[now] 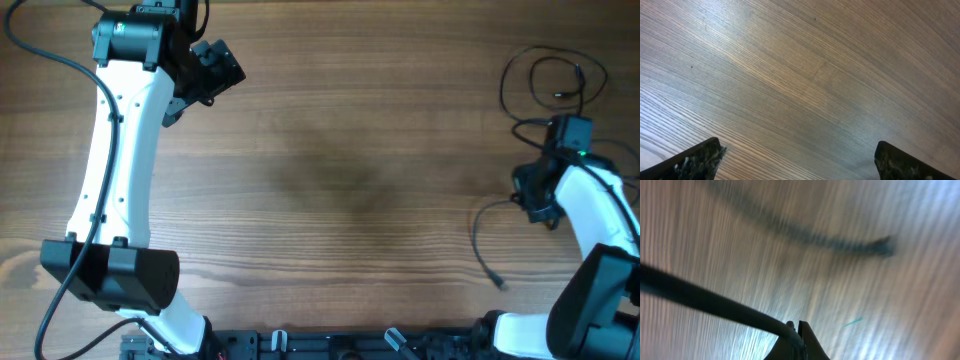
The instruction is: Untangle cables
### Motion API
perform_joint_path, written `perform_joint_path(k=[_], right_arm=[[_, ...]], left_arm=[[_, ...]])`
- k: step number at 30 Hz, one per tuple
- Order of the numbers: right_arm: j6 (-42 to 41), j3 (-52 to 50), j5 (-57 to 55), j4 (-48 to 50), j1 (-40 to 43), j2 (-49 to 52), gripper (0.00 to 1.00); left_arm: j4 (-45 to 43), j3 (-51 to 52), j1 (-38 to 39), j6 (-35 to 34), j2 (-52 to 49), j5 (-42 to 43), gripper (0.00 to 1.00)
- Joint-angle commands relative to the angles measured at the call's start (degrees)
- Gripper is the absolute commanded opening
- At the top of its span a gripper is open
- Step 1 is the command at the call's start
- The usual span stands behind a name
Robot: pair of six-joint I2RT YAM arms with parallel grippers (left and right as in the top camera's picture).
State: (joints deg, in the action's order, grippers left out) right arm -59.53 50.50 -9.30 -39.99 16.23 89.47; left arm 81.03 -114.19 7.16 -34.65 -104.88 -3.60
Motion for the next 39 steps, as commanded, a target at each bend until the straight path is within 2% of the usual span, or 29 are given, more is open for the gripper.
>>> perform_joint_path(k=[1,6,12,13,15,16,19,21,23,32,35,38,39], right_arm=[[7.3,-0.9,4.8,2.5,-6.1,0.7,0.04],[8.0,-0.9,4.7,3.6,-16.2,0.7,0.05],[-0.7,-0.9,1.6,4.0,-17.0,0.7,0.04],[-0.5,-0.9,1.6,4.2,-16.9,0.7,0.08],[0.1,-0.9,0.7,4.4,-17.0,0.7,0.24],[1.9,-0.9,0.4,4.7,-17.0,0.7,0.39],[13.4,-0.8,-0.4,7.0,-17.0,0.6,0.99],[20.2,0.5,-0.3,7.5,-16.9,0.0,1.0],[22.1,2.4,-0.3,5.6,-17.0,-1.4,1.0],[18.2,4.9,1.2,-14.1,-17.0,-16.1,1.0],[14.1,4.0,3.0,-21.2,-17.0,-17.8,1.0],[15.6,2.5,7.1,-22.9,-17.0,-17.7,0.99],[19.4,1.6,8.3,-21.7,-17.0,-17.7,0.97]], left_arm=[[0.0,-0.2,0.1,-0.5,0.8,-0.6,1.0],[0.0,-0.2,0.1,-0.5,0.8,-0.6,1.0],[0.0,-0.2,0.1,-0.5,0.8,-0.6,1.0],[0.0,-0.2,0.1,-0.5,0.8,-0.6,1.0],[0.0,-0.2,0.1,-0.5,0.8,-0.6,1.0],[0.0,-0.2,0.1,-0.5,0.8,-0.6,1.0],[0.0,-0.2,0.1,-0.5,0.8,-0.6,1.0],[0.0,-0.2,0.1,-0.5,0.8,-0.6,1.0],[0.0,-0.2,0.1,-0.5,0.8,-0.6,1.0],[0.0,-0.2,0.1,-0.5,0.8,-0.6,1.0],[0.0,-0.2,0.1,-0.5,0.8,-0.6,1.0],[0.0,-0.2,0.1,-0.5,0.8,-0.6,1.0],[0.0,-0.2,0.1,-0.5,0.8,-0.6,0.99]])
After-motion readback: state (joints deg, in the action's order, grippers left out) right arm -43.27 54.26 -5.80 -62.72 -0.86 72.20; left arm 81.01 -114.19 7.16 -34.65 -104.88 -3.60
